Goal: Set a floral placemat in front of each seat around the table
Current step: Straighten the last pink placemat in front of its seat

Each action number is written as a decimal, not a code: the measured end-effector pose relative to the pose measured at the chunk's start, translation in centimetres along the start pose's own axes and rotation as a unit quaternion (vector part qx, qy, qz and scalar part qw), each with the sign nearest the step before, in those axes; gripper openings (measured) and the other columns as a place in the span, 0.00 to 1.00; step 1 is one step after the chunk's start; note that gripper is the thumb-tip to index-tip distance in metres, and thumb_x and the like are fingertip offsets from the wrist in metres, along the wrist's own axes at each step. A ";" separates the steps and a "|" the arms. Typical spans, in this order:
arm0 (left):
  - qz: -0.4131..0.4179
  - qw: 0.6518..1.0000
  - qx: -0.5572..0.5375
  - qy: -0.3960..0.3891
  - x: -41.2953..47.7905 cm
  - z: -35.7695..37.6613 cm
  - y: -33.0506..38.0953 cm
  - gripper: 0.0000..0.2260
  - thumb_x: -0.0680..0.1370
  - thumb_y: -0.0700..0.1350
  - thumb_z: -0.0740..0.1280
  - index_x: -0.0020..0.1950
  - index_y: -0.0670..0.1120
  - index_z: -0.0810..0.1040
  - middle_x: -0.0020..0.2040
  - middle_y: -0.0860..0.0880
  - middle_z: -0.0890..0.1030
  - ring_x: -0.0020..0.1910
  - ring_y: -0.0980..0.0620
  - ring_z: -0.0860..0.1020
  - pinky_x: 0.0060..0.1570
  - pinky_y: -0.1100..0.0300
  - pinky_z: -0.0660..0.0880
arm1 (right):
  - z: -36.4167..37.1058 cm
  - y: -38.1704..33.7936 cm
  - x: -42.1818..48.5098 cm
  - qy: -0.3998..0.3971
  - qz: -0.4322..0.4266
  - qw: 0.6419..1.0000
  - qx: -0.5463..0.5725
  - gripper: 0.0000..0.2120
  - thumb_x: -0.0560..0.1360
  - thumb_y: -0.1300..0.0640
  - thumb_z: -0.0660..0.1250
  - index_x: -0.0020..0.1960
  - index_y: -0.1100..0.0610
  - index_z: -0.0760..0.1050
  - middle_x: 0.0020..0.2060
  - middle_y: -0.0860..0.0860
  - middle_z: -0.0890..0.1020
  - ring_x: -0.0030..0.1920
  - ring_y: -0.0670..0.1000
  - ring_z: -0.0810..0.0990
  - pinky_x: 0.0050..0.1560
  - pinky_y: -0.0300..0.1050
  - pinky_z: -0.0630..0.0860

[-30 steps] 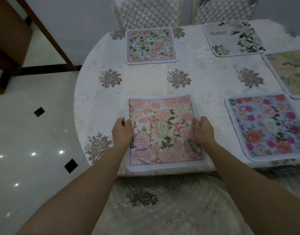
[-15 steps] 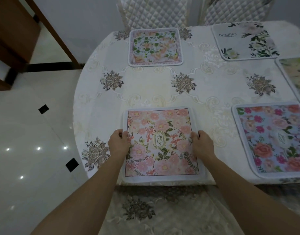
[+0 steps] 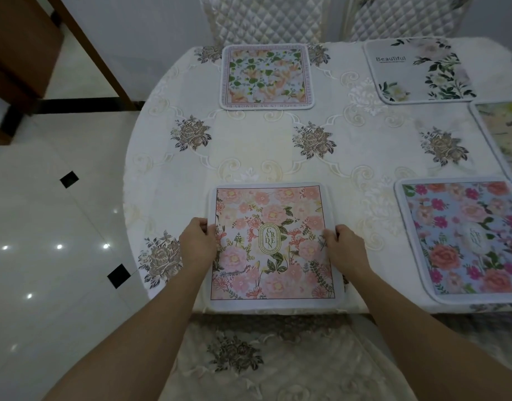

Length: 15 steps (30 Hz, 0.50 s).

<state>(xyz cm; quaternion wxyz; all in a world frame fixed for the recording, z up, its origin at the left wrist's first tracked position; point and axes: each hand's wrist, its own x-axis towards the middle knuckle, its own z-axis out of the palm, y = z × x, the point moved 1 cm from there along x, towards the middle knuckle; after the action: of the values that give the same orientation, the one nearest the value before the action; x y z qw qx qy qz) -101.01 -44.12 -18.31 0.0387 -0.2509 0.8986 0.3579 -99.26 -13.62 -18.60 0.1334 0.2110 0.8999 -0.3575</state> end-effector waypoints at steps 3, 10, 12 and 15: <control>0.066 0.988 0.136 0.028 -0.2 -0.3 0.1 0.16 0.79 0.47 0.66 0.63 0.41 0.72 0.57 0.40 0.76 0.54 0.40 0.75 0.50 0.47 0.74 | -0.2 0.5 -0.6 0.103 -0.075 0.977 -0.169 0.12 0.80 0.51 0.59 0.45 0.59 0.72 0.40 0.54 0.76 0.38 0.55 0.75 0.36 0.49 0.74; 0.327 0.903 0.270 -0.067 -3.3 4.5 1.8 0.24 0.83 0.54 0.52 0.78 0.48 0.58 0.79 0.47 0.58 0.77 0.48 0.57 0.75 0.46 0.58 | 5.0 -2.8 -1.0 0.098 -0.300 0.917 -0.243 0.22 0.80 0.52 0.59 0.70 0.62 0.68 0.68 0.60 0.72 0.68 0.60 0.69 0.66 0.55 0.69; 0.355 0.873 0.317 -0.103 -3.9 6.2 0.8 0.27 0.83 0.58 0.45 0.80 0.49 0.49 0.81 0.49 0.50 0.80 0.50 0.47 0.77 0.46 0.50 | 7.6 -3.7 -1.4 0.042 -0.315 0.917 -0.241 0.26 0.82 0.48 0.54 0.75 0.61 0.61 0.75 0.59 0.64 0.76 0.58 0.59 0.74 0.55 0.61; 0.344 0.875 0.324 -0.101 -3.6 6.6 -0.5 0.30 0.83 0.62 0.43 0.81 0.49 0.45 0.81 0.50 0.45 0.79 0.52 0.42 0.77 0.46 0.47 | 8.6 -2.6 -1.4 0.031 -0.303 0.919 -0.250 0.30 0.82 0.43 0.48 0.79 0.58 0.52 0.78 0.55 0.54 0.78 0.53 0.48 0.77 0.54 0.53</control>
<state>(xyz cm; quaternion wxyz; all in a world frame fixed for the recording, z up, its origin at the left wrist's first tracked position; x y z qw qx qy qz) -98.32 -38.51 -22.60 0.0832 0.1385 0.9850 0.0607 -98.53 -21.73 -22.57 0.0387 -0.1013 0.9845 -0.1379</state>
